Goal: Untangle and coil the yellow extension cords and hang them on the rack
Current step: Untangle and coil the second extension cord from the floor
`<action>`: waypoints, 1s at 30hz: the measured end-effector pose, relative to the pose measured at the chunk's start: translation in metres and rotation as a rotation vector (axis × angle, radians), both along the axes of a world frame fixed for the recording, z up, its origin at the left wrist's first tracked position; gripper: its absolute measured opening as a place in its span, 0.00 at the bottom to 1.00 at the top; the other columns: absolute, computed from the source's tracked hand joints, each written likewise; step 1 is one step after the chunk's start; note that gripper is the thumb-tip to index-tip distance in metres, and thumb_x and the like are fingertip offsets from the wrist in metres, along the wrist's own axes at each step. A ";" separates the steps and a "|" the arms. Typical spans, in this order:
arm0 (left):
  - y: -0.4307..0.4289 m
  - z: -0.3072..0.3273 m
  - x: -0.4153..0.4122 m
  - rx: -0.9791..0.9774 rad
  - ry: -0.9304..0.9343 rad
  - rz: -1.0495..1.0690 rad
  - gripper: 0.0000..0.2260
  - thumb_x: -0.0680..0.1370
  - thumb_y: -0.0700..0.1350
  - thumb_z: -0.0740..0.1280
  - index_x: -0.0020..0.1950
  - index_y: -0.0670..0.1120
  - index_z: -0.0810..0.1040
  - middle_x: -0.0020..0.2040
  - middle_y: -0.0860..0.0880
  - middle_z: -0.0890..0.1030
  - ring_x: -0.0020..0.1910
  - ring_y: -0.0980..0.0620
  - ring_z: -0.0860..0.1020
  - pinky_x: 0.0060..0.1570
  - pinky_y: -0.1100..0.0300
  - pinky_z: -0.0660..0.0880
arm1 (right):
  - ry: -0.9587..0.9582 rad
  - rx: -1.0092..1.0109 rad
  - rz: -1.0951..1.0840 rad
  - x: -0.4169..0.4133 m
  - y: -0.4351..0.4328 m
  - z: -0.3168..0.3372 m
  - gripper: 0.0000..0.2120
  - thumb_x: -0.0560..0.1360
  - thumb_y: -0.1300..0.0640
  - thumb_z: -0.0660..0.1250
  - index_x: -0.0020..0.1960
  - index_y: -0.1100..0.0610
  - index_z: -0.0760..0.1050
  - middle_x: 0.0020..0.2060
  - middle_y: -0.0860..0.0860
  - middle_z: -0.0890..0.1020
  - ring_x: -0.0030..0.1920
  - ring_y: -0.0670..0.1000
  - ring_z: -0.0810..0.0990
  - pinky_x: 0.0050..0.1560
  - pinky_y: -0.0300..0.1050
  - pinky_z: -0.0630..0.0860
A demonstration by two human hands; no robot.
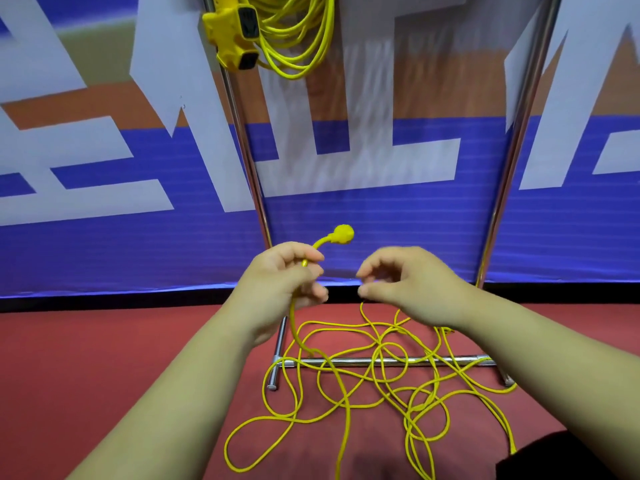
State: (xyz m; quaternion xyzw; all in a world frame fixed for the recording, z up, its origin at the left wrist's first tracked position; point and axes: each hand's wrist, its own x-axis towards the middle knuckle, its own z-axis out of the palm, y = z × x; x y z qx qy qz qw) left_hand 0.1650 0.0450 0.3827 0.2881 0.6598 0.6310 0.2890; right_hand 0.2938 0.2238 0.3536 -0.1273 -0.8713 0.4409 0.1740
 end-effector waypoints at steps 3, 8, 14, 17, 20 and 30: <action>-0.003 -0.005 -0.004 -0.061 0.173 -0.154 0.08 0.79 0.30 0.64 0.49 0.42 0.79 0.37 0.46 0.80 0.25 0.53 0.68 0.30 0.57 0.73 | 0.077 0.223 -0.127 0.001 0.010 0.005 0.22 0.71 0.51 0.76 0.61 0.45 0.73 0.59 0.43 0.77 0.57 0.41 0.77 0.56 0.37 0.71; -0.002 -0.005 -0.001 -0.045 0.249 -0.360 0.05 0.75 0.38 0.67 0.50 0.45 0.80 0.42 0.44 0.83 0.27 0.52 0.69 0.32 0.60 0.73 | -0.091 0.450 0.152 0.002 0.002 0.006 0.20 0.76 0.48 0.70 0.67 0.46 0.73 0.60 0.38 0.76 0.60 0.36 0.71 0.59 0.34 0.66; -0.005 -0.024 -0.019 -0.099 0.047 -0.363 0.14 0.72 0.37 0.67 0.56 0.44 0.74 0.37 0.43 0.81 0.34 0.47 0.75 0.39 0.58 0.75 | 0.053 -0.110 -0.021 -0.005 0.018 0.021 0.07 0.80 0.56 0.66 0.44 0.54 0.78 0.28 0.53 0.77 0.29 0.48 0.77 0.36 0.46 0.77; -0.006 -0.055 -0.030 -0.304 0.028 -0.415 0.08 0.74 0.40 0.69 0.52 0.43 0.79 0.37 0.46 0.81 0.37 0.50 0.77 0.44 0.58 0.75 | 0.251 -0.452 -0.360 -0.009 0.040 0.023 0.08 0.80 0.60 0.63 0.44 0.55 0.78 0.28 0.51 0.70 0.26 0.46 0.71 0.32 0.41 0.76; -0.003 -0.080 -0.044 -0.407 0.042 -0.276 0.05 0.80 0.45 0.68 0.45 0.48 0.82 0.39 0.48 0.80 0.39 0.52 0.77 0.49 0.54 0.74 | 0.310 -0.660 -0.584 -0.010 0.057 0.017 0.06 0.77 0.61 0.62 0.44 0.58 0.77 0.27 0.51 0.68 0.27 0.49 0.68 0.30 0.41 0.75; 0.009 -0.084 -0.069 -0.349 0.216 0.351 0.15 0.82 0.50 0.64 0.41 0.43 0.77 0.29 0.51 0.70 0.26 0.54 0.70 0.34 0.53 0.79 | 0.090 -0.526 -0.568 0.001 0.074 -0.009 0.09 0.75 0.59 0.61 0.37 0.56 0.74 0.31 0.51 0.74 0.32 0.52 0.72 0.36 0.43 0.71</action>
